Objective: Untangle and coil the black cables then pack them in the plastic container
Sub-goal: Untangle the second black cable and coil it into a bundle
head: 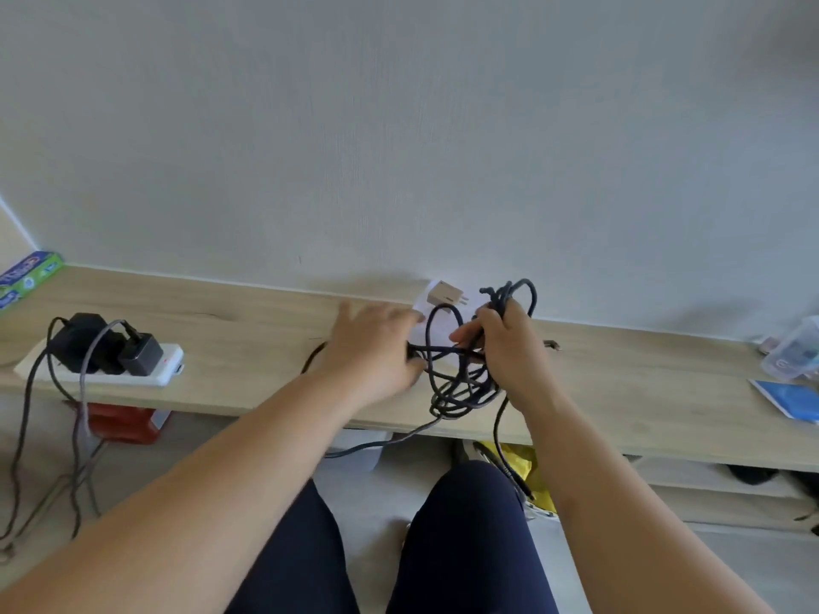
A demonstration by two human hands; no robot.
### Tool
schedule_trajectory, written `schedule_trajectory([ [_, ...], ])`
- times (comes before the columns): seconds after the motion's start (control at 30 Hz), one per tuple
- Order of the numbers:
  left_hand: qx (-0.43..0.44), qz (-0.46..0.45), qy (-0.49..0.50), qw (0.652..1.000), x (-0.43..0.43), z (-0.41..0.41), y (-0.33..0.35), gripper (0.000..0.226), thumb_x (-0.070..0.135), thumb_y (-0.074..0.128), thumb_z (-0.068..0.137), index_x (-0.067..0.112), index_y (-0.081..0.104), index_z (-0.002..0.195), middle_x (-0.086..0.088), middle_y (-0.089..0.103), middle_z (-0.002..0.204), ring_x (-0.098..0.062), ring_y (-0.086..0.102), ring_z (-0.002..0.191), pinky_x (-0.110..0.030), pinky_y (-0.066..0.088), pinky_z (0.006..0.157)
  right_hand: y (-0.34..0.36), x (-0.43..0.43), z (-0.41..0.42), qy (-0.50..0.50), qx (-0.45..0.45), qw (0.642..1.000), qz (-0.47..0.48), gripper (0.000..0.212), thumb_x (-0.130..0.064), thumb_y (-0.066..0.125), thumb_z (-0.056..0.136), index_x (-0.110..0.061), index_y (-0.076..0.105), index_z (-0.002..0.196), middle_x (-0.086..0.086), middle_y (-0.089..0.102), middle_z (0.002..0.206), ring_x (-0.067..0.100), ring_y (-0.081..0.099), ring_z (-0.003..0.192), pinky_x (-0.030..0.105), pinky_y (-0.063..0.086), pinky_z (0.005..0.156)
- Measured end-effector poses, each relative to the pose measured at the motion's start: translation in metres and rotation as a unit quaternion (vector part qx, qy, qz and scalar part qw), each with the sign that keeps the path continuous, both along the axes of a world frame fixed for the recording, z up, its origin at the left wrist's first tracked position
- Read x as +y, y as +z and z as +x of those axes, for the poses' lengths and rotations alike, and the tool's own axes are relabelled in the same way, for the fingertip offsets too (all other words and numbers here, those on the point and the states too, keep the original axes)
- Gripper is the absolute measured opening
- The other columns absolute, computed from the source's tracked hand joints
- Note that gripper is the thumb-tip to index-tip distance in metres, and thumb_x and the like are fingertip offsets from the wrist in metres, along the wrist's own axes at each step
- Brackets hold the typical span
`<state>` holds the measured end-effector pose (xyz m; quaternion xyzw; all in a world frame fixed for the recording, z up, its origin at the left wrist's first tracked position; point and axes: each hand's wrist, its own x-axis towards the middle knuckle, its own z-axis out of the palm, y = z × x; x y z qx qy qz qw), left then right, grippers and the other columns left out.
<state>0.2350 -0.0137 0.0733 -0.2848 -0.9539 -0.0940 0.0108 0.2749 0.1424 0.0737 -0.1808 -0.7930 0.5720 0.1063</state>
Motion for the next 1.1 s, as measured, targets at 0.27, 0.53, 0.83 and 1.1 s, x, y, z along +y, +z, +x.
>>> schedule_trajectory([
  [0.27,-0.168,0.364,0.025,0.916,-0.012,-0.008,0.002,0.018,0.029,0.052,0.096,0.026,0.071,0.095,0.008,0.063,0.065,-0.013,0.055,0.061,-0.028,0.035,0.058,0.000,0.010,0.004,-0.023,0.005,0.999,-0.025,0.019,-0.014,0.036,0.098,-0.012,0.052,0.088,0.003,0.071,0.079,0.017,0.064,0.076,0.031,0.048,0.064],
  [0.53,-0.232,0.621,0.129,0.738,-0.048,-0.025,0.003,0.020,0.016,0.047,0.098,0.017,0.066,0.090,0.014,0.032,0.044,-0.003,0.026,0.040,-0.018,0.021,0.044,-0.021,0.028,0.005,-0.066,-0.031,0.996,-0.059,0.037,-0.012,0.032,0.098,0.004,0.065,0.092,0.002,0.073,0.077,0.013,0.066,0.083,0.031,0.048,0.082],
  [0.83,-0.339,0.535,0.156,0.758,-0.042,-0.014,-0.008,0.022,0.031,0.051,0.096,0.015,0.065,0.088,0.007,0.042,0.046,-0.008,0.036,0.039,-0.023,0.038,0.048,-0.013,0.024,0.006,-0.013,0.027,0.990,-0.135,0.021,-0.010,0.035,0.099,0.002,0.052,0.099,0.009,0.063,0.066,0.022,0.059,0.055,0.031,0.049,0.054],
  [1.1,-0.313,0.393,0.227,0.834,-0.061,-0.026,-0.006,0.025,0.022,0.045,0.100,0.007,0.062,0.090,-0.011,0.060,0.078,-0.023,0.057,0.059,-0.038,0.053,0.069,0.029,0.041,-0.007,0.000,0.117,0.924,-0.364,0.025,-0.021,0.040,0.101,-0.004,0.058,0.096,0.004,0.054,0.058,0.018,0.054,0.050,0.030,0.050,0.054],
])
